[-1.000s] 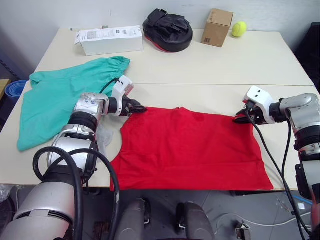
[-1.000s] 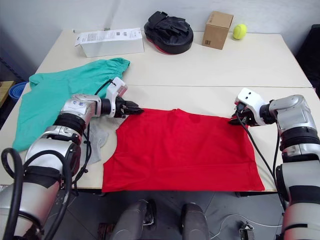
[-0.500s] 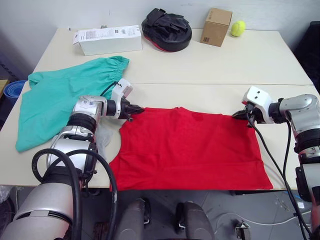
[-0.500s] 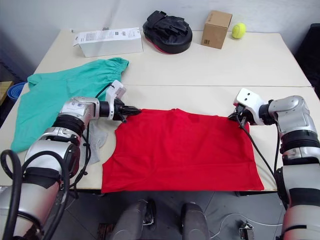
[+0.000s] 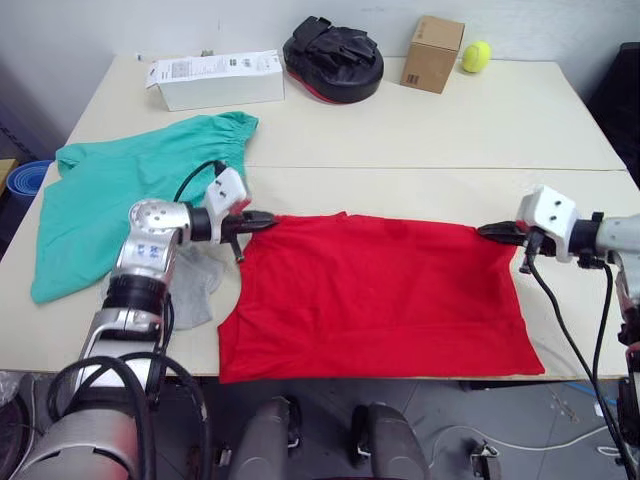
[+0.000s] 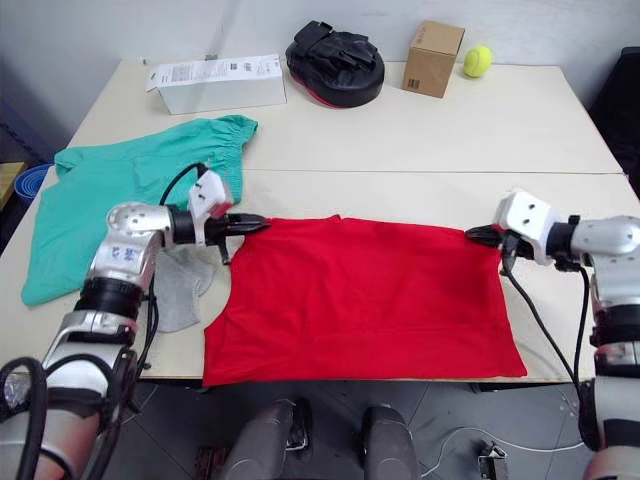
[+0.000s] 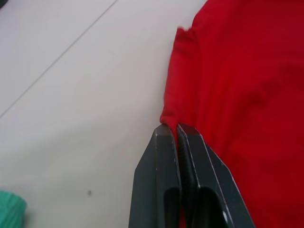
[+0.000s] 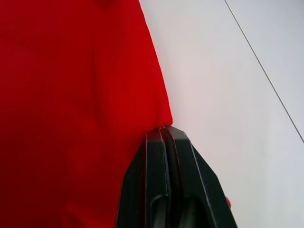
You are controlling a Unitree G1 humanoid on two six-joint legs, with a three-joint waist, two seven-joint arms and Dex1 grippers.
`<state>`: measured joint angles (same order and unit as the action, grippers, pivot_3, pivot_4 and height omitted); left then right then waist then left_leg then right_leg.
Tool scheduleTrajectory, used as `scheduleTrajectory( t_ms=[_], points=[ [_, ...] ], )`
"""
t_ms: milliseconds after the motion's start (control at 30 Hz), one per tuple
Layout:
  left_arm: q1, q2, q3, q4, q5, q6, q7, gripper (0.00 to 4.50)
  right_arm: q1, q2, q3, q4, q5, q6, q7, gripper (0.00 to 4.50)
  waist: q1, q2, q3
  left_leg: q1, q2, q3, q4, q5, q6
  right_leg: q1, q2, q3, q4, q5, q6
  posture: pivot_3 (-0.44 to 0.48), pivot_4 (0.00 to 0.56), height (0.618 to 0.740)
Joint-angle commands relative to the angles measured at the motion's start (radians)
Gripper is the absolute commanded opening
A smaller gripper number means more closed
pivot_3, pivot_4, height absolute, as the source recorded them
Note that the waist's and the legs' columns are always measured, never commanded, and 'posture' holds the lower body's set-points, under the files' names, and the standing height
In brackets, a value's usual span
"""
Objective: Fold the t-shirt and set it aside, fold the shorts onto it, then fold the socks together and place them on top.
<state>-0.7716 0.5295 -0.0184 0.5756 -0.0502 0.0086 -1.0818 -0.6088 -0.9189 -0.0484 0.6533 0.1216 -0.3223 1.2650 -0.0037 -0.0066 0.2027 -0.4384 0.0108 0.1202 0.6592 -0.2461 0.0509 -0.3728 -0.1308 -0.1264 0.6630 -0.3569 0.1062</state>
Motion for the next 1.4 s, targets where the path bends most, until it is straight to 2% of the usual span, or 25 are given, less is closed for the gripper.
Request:
scheduleTrajectory(
  t_ms=[33, 233, 333, 400, 533, 700, 833, 1033, 1300, 1400],
  points=[
    [0.058, 0.039, 0.021, -0.174, -0.019, -0.061, 0.025, 0.00, 0.080, -0.049, -0.052, -0.093, 0.052, -0.134, 0.046, 0.03, 0.002, 0.000, 0.000, 0.000, 0.000, 0.000, 0.000, 0.000, 0.000, 0.001, -0.001, 0.000, 0.000, 0.000, 0.000, 0.000, 0.150, 0.740],
    [0.172, 0.080, 0.024, -0.318, 0.009, -0.267, 0.092, 0.00, 0.185, -0.077, -0.039, -0.108, 0.019, -0.382, 0.058, 0.03, 0.001, 0.000, 0.000, 0.006, 0.000, -0.003, 0.001, -0.001, 0.000, 0.008, -0.003, 0.005, -0.005, 0.000, 0.000, 0.000, 0.150, 0.740],
    [0.217, 0.104, 0.029, -0.342, 0.056, -0.449, 0.159, 0.00, 0.198, -0.083, -0.037, -0.060, -0.012, -0.495, 0.022, 0.03, 0.000, 0.000, 0.000, 0.015, 0.001, -0.002, -0.002, -0.002, -0.001, 0.016, -0.004, 0.007, -0.009, 0.000, 0.000, 0.000, 0.150, 0.740],
    [0.241, 0.109, 0.038, -0.339, 0.075, -0.509, 0.208, 0.00, 0.193, -0.085, -0.040, -0.023, -0.036, -0.567, -0.020, 0.03, 0.000, 0.000, 0.000, 0.017, 0.001, -0.002, -0.003, -0.002, -0.001, 0.017, -0.005, 0.007, -0.009, 0.000, 0.000, 0.000, 0.150, 0.740],
    [0.296, 0.130, 0.050, -0.303, 0.178, -0.773, 0.348, 0.00, 0.154, -0.087, -0.066, 0.078, -0.109, -0.765, -0.170, 0.03, -0.002, 0.000, 0.000, 0.017, 0.001, -0.001, -0.004, -0.003, -0.001, 0.017, -0.005, 0.009, -0.009, 0.000, 0.000, 0.000, 0.150, 0.740],
    [0.307, 0.142, 0.083, -0.232, 0.312, -1.002, 0.541, 0.00, 0.124, -0.107, -0.078, 0.176, -0.181, -0.908, -0.321, 0.03, 0.000, 0.000, 0.000, 0.017, 0.001, -0.001, -0.004, -0.002, -0.001, 0.016, -0.005, 0.009, -0.009, 0.000, 0.000, 0.000, 0.150, 0.740],
    [0.329, 0.163, 0.089, -0.208, 0.398, -1.149, 0.641, 0.00, 0.148, -0.142, -0.035, 0.207, -0.247, -1.094, -0.382, 0.03, -0.002, 0.000, 0.000, 0.018, 0.001, 0.000, -0.006, -0.002, -0.001, 0.016, -0.006, 0.009, -0.010, 0.000, 0.000, 0.000, 0.150, 0.740],
    [0.405, 0.205, 0.049, -0.182, 0.485, -1.222, 0.706, 0.00, 0.199, -0.182, -0.008, 0.268, -0.389, -1.233, -0.476, 0.03, -0.007, 0.000, 0.000, 0.019, 0.001, 0.001, -0.009, -0.002, -0.001, 0.016, -0.006, 0.010, -0.010, 0.000, 0.000, 0.000, 0.150, 0.740],
    [0.493, 0.256, -0.042, -0.116, 0.564, -1.212, 0.724, 0.00, 0.223, -0.205, -0.002, 0.282, -0.618, -1.235, -0.624, 0.03, -0.023, 0.001, -0.001, 0.023, 0.001, 0.003, -0.012, -0.002, -0.002, 0.016, -0.006, 0.013, -0.010, 0.000, 0.000, 0.000, 0.150, 0.740],
    [0.515, 0.267, -0.063, -0.109, 0.543, -1.174, 0.718, 0.00, 0.223, -0.217, 0.017, 0.291, -0.662, -1.203, -0.684, 0.03, -0.027, 0.002, -0.001, 0.032, 0.001, 0.007, -0.017, -0.004, -0.003, 0.022, -0.006, 0.016, -0.011, -0.001, 0.000, 0.000, 0.150, 0.740]
  ],
)
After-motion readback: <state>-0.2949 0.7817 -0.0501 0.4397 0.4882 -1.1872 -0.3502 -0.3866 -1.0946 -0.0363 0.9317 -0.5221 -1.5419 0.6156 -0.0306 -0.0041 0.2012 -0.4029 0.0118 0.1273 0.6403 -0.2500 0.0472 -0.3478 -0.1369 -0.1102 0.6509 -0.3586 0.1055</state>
